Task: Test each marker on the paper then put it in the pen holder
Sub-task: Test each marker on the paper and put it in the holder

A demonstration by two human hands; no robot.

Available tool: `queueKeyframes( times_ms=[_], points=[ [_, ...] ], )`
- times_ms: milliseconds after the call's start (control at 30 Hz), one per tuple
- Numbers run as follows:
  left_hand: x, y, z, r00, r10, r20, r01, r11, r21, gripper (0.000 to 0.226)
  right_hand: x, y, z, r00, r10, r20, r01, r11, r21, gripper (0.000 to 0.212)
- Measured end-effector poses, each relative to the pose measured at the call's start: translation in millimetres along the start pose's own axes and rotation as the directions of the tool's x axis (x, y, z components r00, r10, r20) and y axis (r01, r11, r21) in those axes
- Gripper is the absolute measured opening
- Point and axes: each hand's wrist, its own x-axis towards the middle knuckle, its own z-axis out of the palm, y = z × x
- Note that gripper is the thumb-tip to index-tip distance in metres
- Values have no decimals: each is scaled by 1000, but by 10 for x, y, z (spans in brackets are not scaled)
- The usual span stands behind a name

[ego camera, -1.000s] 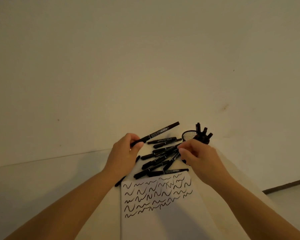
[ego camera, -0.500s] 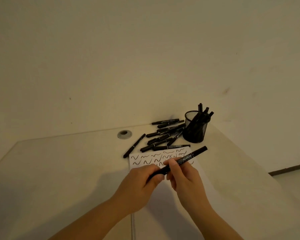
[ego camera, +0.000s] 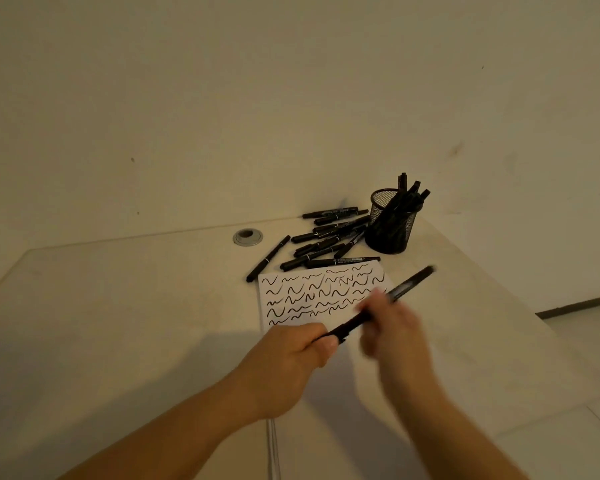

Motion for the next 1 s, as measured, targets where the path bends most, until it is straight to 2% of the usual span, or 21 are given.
queueKeyframes(
  times_ms=[67, 133, 200, 267, 433, 533, 633, 700, 867, 1000],
  points=[
    [-93, -109, -81, 998, -63, -2, 63, 993, -99, 39, 270, -152, -246, 981, -11, -192, 27, 996, 79, 34],
    [-113, -222, -153, 990, -112, -81, 104, 990, -91, 37, 468, -223, -475, 962, -96, -254, 100, 995, 3, 30],
    [-57, -283, -166, 985, -86, -151, 89, 996, 12, 33, 546, -154, -538, 963, -203, -176, 164, 963, -214, 25],
    [52, -248, -126, 987, -4, -158, 28, 989, 148, 29, 580, -87, -451, 964, -260, -58, 228, 916, -329, 17],
    [195, -334, 15, 980, 128, -151, -60, 918, 391, 42, 719, 38, -226, 988, -125, 88, 149, 918, -368, 12],
    [192, -438, 40, 984, 160, -76, -113, 898, 425, 38, 721, 235, -230, 979, -198, 56, 202, 881, -428, 18],
    [208, -473, 15, 989, 131, -74, -92, 914, 395, 36, 740, 302, -269, 968, -250, 24, 235, 867, -439, 18],
    [209, -462, 15, 988, 140, -65, -102, 908, 405, 37, 737, 310, -257, 964, -255, 80, 263, 855, -446, 18],
    [172, -430, -18, 986, 167, -7, -142, 860, 490, 59, 703, 354, -223, 942, -261, 212, 330, 838, -434, 18],
    [140, -450, -32, 985, 169, 22, -157, 852, 499, 49, 712, 354, -207, 940, -275, 204, 339, 826, -451, 15]
  ],
)
